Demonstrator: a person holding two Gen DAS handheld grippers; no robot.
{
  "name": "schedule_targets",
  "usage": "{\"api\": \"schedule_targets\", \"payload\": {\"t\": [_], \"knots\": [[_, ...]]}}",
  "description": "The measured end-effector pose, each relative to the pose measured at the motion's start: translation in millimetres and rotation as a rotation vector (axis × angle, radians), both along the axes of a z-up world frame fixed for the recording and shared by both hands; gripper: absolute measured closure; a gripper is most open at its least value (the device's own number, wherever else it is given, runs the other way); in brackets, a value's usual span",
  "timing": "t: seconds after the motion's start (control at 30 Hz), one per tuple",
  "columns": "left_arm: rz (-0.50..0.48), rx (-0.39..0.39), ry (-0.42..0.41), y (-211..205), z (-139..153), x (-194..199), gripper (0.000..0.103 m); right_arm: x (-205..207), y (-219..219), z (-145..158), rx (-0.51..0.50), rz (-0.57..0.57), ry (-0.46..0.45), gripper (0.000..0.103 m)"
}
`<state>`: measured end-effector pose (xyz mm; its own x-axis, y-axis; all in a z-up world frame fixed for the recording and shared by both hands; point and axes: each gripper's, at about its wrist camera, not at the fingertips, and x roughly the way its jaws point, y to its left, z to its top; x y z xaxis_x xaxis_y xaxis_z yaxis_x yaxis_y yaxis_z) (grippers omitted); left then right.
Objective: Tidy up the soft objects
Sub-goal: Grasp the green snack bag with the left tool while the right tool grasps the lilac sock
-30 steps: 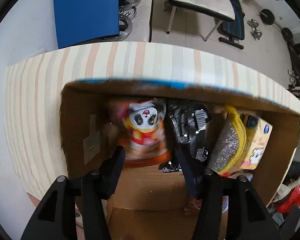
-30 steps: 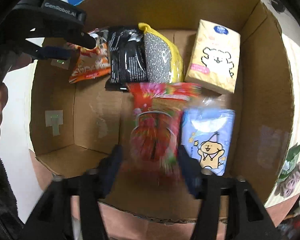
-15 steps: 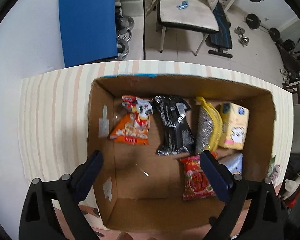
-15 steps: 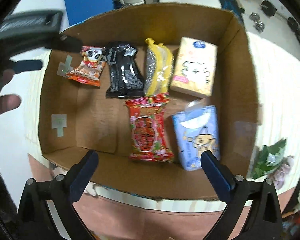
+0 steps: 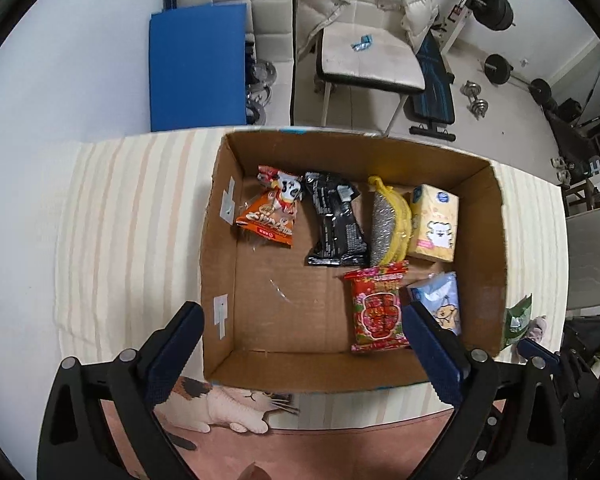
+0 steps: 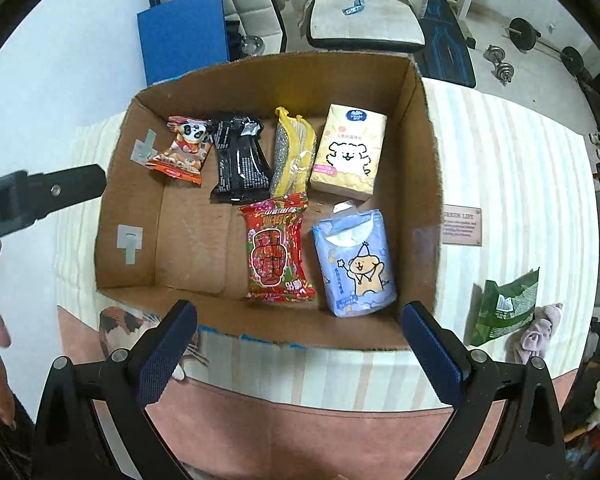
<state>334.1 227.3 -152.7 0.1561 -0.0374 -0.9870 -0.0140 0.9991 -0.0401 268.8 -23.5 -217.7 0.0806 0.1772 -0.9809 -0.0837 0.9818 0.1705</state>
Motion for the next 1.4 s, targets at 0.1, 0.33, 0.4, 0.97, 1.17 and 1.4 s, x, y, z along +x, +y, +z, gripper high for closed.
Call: {"api": "schedule_targets", "payload": {"t": [0.1, 0.33, 0.4, 0.97, 1.17, 1.4], "knots": [[-0.031, 0.029, -0.042, -18.3, 21.2, -3.9, 0.001, -6.5, -14.4, 16.4, 0.054, -0.009, -0.025, 0.000], [-0.237, 0.158, -0.160, -118.5, 63.9, -7.5, 0.001, -26.3, -85.6, 54.1, 0.083, -0.113, -0.118, 0.000], [-0.339, 0.197, -0.183, -162.1, 65.4, -7.9, 0.001, -32.3, -118.5, 57.3, 0.071, -0.164, -0.118, 0.000], [-0.987, 0.416, -0.023, -406.0, -109.4, -45.8, 0.001, -81.0, -366.3, -128.0, 0.135, -0.620, 0.198, 0.020], [-1.091, 0.488, 0.032, -427.9, -154.2, -63.9, 0.001, -86.3, -374.0, -166.8, 0.189, -0.597, 0.272, 0.062], [-1.209, 0.460, 0.139, -456.2, -197.8, -92.8, 0.001, -120.7, -400.1, -164.4, 0.084, -0.575, 0.293, 0.063]]}}
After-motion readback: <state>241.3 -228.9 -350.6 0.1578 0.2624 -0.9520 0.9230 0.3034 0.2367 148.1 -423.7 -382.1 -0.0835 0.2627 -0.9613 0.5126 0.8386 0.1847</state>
